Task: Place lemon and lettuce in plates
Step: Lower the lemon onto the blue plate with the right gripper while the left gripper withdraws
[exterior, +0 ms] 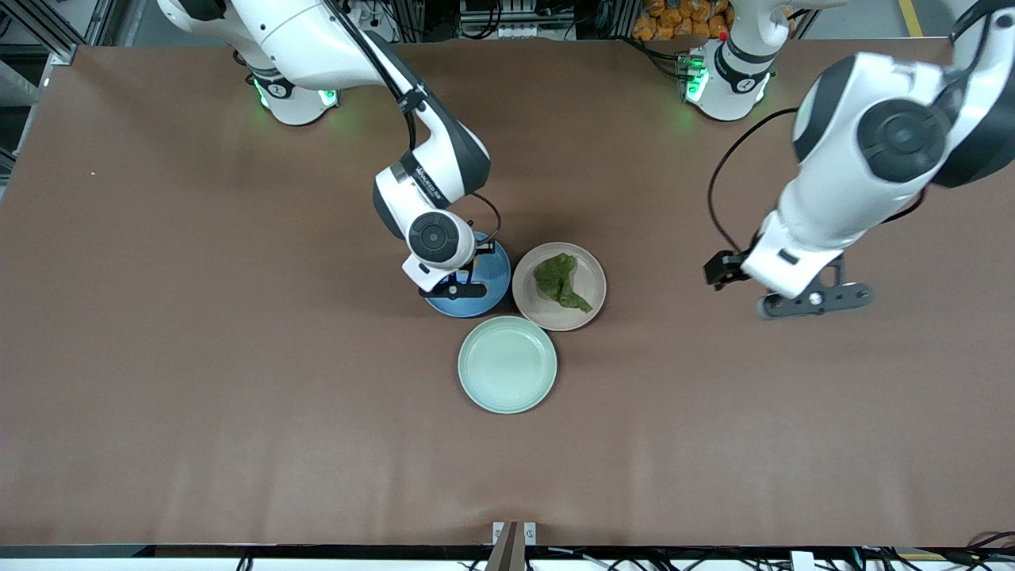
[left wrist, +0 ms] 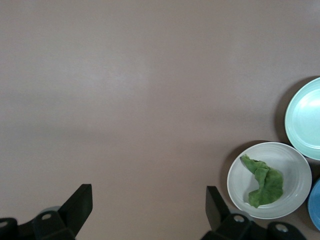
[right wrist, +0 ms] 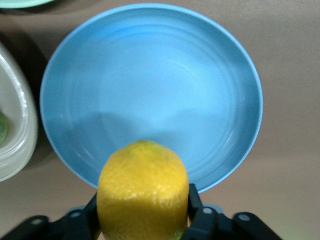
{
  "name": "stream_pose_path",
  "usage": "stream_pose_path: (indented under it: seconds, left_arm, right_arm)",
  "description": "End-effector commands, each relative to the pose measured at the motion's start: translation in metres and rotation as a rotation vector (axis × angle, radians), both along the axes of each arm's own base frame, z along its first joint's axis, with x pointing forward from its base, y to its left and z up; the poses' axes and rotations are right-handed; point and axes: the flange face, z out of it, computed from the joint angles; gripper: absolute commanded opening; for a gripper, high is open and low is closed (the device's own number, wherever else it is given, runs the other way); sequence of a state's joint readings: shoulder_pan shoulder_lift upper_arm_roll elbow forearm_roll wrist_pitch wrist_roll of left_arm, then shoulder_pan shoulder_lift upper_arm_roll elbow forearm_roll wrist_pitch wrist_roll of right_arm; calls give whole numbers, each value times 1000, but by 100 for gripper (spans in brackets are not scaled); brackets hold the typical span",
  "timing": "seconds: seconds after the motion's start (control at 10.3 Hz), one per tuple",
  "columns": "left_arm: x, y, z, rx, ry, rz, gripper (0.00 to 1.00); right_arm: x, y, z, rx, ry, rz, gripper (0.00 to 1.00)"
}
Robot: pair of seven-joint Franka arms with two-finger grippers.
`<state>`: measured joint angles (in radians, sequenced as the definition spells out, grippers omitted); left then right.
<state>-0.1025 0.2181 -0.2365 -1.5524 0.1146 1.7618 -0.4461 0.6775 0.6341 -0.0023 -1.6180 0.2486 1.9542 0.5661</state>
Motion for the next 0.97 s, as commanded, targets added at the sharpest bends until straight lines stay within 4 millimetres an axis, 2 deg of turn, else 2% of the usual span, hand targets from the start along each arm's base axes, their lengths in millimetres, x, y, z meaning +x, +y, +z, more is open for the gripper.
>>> stream_pose_path:
  seconds: [0.0,0.1,0.29,0.39,0.49,0.58,0.68,0.87]
  left_arm:
    - [-10,8,13,23,-15,-17,100]
    - [-6,19,14,22,-17,0,100]
    - [-6,20,17,21,-22,8,100]
    - [-10,21,28,20,-40,3,100]
    - [-13,26,39,20,-57,-9,100]
    - [-12,36,41,24,-58,-18,100]
    - [-17,45,58,24,-83,-20,100]
    - [-22,59,74,27,-97,-6,100]
  right_arm:
    - [10,-14,3,9,5,-45,100]
    - [19,-24,6,13,3,-57,100]
    - [45,-61,15,28,-1,-89,100]
    - [60,-91,15,43,18,-69,100]
    - [79,-132,17,76,28,-35,100]
    - [94,-167,19,108,24,2,100]
    - [106,-200,17,123,16,38,100]
    - [129,-267,21,90,-22,34,100]
